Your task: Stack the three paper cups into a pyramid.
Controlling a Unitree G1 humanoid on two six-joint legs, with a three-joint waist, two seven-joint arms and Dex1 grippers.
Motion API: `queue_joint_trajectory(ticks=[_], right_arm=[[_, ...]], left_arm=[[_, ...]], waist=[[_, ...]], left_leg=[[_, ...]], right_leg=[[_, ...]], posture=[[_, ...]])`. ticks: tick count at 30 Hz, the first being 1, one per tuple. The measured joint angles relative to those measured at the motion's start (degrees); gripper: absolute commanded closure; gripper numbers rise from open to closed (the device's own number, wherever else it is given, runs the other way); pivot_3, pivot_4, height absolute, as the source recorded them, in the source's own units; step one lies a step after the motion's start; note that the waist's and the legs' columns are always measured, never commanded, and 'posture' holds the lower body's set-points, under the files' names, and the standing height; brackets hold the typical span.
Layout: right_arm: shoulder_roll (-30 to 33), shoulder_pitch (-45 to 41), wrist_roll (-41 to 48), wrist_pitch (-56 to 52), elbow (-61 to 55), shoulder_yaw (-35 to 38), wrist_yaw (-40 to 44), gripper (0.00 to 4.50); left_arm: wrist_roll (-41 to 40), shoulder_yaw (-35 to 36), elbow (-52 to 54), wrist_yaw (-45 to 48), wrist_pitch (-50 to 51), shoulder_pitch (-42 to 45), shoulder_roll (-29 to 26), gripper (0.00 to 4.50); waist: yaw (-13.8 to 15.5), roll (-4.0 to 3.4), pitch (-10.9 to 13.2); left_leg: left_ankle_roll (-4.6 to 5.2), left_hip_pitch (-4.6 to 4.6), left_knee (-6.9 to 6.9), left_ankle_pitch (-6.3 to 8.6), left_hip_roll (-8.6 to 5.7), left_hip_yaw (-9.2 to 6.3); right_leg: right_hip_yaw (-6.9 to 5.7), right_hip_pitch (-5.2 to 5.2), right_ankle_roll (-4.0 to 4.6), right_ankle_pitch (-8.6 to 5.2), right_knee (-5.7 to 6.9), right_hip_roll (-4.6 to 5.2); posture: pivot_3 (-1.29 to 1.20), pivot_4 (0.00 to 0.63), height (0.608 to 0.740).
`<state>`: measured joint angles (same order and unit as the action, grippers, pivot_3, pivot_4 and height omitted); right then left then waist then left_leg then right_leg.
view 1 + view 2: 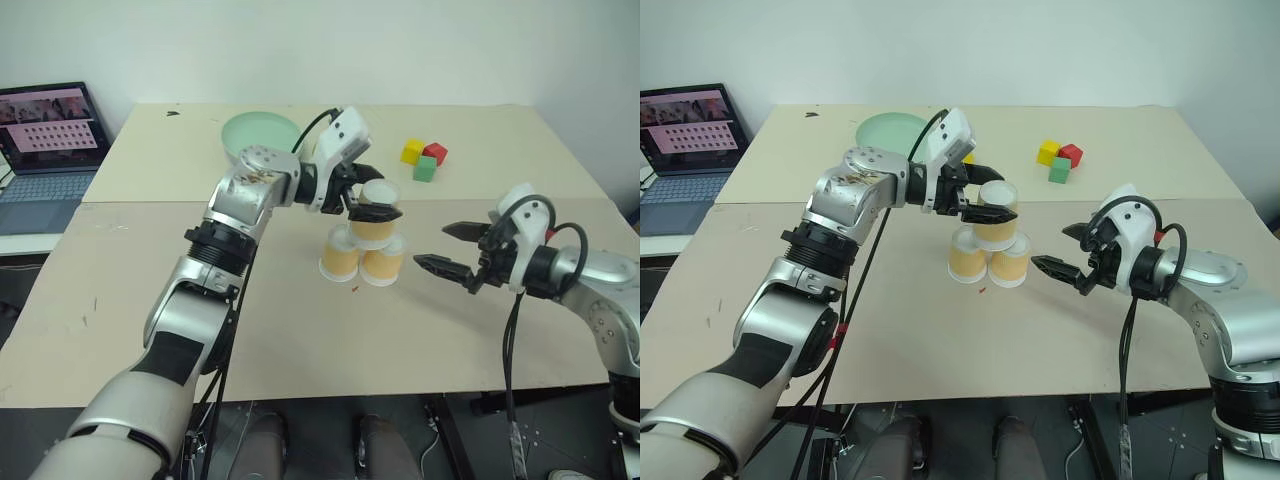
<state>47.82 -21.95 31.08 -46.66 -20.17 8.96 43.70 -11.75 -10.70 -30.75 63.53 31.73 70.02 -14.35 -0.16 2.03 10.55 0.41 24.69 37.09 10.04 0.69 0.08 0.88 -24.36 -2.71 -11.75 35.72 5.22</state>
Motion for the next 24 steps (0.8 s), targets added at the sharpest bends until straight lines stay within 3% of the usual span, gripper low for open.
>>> queue_joint_trajectory(ticks=[9, 13, 17, 22, 24], right_arm=[[2.5, 0.0, 0.0, 0.0, 1.6, -0.2, 2.6, 0.00], [3.4, 0.1, -0.1, 0.2, 3.0, 0.1, 3.6, 0.00], [4.7, 3.1, -0.3, 0.6, 4.3, 3.3, 4.0, 0.00], [3.7, 11.1, -0.2, 4.6, 7.4, 12.1, 5.2, 0.00], [3.0, 12.8, 0.5, 5.7, 8.4, 15.2, 5.4, 0.00]], left_arm=[[-7.9, 7.9, 2.5, 2.3, 11.8, 6.6, -7.7, 0.02], [-11.1, 13.7, 4.8, -1.1, 15.0, 6.4, -10.1, 0.02], [-9.6, 15.7, 14.8, -7.7, 11.8, -6.0, -14.0, 0.02], [-10.9, 18.0, 30.2, -12.0, 14.9, -28.1, -17.7, 0.02], [-11.4, 19.8, 34.9, -14.2, 15.8, -32.3, -17.8, 0.02]], waist=[[-0.6, -0.01, 0.0], [-0.7, -0.01, 0.0], [-0.6, -0.09, 0.0], [-0.5, -0.05, 0.0], [-0.4, -0.05, 0.0]], left_leg=[[0.00, -0.04, 0.00, 0.00, 0.01, -0.01], [0.00, -0.05, -0.01, 0.00, 0.03, 0.00], [0.00, -0.34, -0.11, 0.01, 0.03, 0.07], [0.00, -0.23, -0.06, 0.01, 0.04, 0.06], [0.00, -0.29, -0.03, 0.01, 0.03, 0.06]], right_leg=[[0.00, 0.00, -0.10, -0.06, 0.03, 0.00], [0.01, 0.00, -0.13, -0.08, 0.05, 0.00], [0.14, 0.14, 0.10, 0.06, 0.17, 0.01], [0.13, 0.08, 0.16, 0.09, 0.13, 0.02], [0.12, 0.16, 0.14, 0.08, 0.12, 0.04]], posture=[[0.00, 0.150, 0.739], [0.00, 0.150, 0.739], [0.00, 0.150, 0.739], [0.00, 0.150, 0.739], [0.00, 0.150, 0.739]])
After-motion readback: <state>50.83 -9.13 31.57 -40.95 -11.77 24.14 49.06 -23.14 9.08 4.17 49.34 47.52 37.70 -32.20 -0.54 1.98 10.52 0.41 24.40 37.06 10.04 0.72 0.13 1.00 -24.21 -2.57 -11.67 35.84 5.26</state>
